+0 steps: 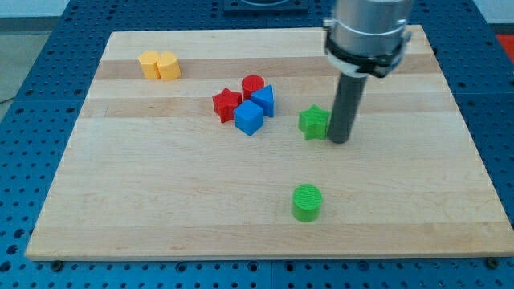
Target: Move the green circle to the blue cube
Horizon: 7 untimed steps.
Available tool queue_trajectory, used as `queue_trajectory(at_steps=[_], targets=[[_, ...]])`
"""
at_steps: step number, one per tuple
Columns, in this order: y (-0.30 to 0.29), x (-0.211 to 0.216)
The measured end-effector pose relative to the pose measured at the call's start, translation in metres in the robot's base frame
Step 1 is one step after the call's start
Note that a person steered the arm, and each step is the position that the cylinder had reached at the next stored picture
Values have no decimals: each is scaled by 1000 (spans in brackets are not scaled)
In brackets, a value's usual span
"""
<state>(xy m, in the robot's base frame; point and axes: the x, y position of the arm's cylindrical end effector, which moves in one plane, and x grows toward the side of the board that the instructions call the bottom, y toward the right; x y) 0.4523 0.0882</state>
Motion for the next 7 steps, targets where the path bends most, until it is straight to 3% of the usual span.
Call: queue_trajectory(at_steps=[2, 4, 5, 6, 7], targets=[[-43, 0], [84, 35], [90, 96], [47, 157], [0, 166]])
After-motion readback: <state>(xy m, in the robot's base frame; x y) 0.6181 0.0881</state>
